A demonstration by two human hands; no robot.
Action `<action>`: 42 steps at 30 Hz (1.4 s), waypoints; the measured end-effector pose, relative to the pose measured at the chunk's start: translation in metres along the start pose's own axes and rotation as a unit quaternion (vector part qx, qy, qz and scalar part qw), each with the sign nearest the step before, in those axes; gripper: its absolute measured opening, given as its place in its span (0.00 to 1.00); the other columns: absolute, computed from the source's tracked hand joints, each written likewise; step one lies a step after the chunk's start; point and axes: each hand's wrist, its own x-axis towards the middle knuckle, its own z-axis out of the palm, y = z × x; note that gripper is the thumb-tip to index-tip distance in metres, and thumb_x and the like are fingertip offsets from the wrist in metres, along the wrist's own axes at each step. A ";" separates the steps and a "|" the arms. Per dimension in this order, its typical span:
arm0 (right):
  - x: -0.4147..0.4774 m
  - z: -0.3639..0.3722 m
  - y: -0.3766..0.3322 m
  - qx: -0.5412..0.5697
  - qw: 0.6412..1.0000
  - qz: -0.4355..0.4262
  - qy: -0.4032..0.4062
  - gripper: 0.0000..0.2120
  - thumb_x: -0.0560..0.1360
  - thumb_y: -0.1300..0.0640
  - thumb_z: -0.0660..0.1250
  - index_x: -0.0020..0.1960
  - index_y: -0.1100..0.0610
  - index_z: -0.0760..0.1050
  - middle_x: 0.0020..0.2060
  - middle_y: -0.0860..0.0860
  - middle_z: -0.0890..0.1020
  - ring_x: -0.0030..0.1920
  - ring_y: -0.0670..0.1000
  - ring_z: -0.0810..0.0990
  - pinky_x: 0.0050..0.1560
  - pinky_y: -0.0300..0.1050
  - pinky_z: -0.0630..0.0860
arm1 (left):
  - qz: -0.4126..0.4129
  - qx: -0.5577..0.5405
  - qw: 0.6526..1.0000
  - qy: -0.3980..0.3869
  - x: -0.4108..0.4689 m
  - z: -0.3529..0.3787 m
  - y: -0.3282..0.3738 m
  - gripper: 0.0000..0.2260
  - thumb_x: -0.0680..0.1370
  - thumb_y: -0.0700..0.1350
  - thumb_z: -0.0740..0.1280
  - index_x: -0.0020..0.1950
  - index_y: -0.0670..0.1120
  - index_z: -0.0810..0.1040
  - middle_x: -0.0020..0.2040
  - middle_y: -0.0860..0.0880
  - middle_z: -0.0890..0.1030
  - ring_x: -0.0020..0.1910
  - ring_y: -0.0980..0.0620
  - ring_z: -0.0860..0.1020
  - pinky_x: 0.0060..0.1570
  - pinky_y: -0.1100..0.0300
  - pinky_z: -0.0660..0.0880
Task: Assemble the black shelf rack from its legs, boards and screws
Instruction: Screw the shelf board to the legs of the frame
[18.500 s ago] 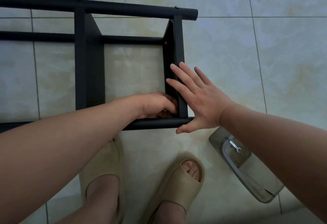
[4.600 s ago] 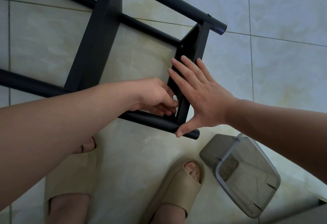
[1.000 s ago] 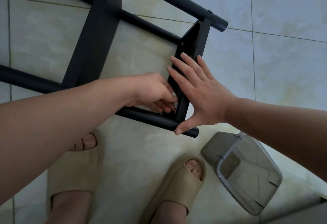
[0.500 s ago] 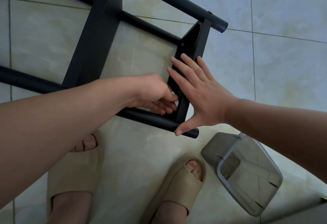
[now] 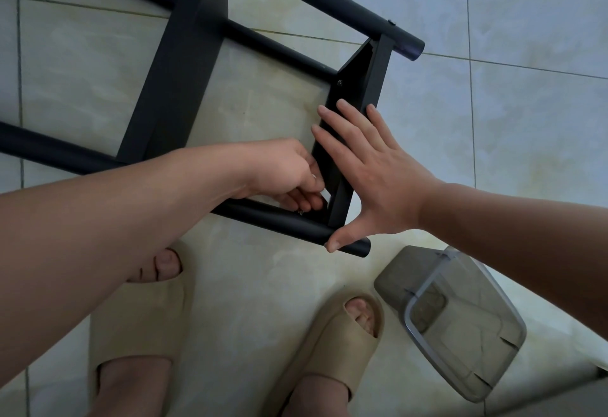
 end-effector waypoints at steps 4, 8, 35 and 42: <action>0.000 0.000 0.000 -0.001 1.000 0.001 -0.001 0.69 0.59 0.13 0.52 0.81 0.64 0.54 0.81 0.61 0.53 0.82 0.62 0.46 0.80 0.64 0.42 | 0.006 0.030 1.000 -0.004 -0.002 -0.002 0.000 0.07 0.82 0.38 0.64 0.45 0.43 0.78 0.37 0.48 0.85 0.37 0.52 0.81 0.43 0.60 0.78; 0.000 0.000 0.000 0.001 1.000 0.002 -0.003 0.69 0.59 0.13 0.53 0.81 0.64 0.53 0.81 0.61 0.53 0.82 0.62 0.46 0.80 0.64 0.42 | 0.006 0.045 0.999 -0.011 -0.005 -0.002 -0.002 0.07 0.82 0.37 0.64 0.44 0.42 0.78 0.40 0.45 0.84 0.38 0.52 0.81 0.45 0.59 0.78; -0.001 -0.029 -0.003 0.088 0.992 0.034 -0.081 0.58 0.65 0.15 0.46 0.83 0.51 0.49 0.83 0.52 0.45 0.81 0.51 0.33 0.78 0.51 0.31 | -0.028 0.450 0.878 0.161 -0.042 -0.038 0.022 0.07 0.80 0.46 0.63 0.46 0.51 0.80 0.43 0.51 0.82 0.44 0.49 0.79 0.42 0.55 0.77; 0.015 -0.052 0.023 0.214 0.941 0.236 0.112 0.39 0.78 0.44 0.69 0.82 0.51 0.55 0.81 0.51 0.56 0.81 0.54 0.52 0.78 0.58 0.56 | 0.213 0.462 0.780 0.365 -0.026 -0.074 0.097 0.03 0.82 0.45 0.58 0.50 0.51 0.69 0.54 0.48 0.75 0.55 0.46 0.72 0.49 0.50 0.68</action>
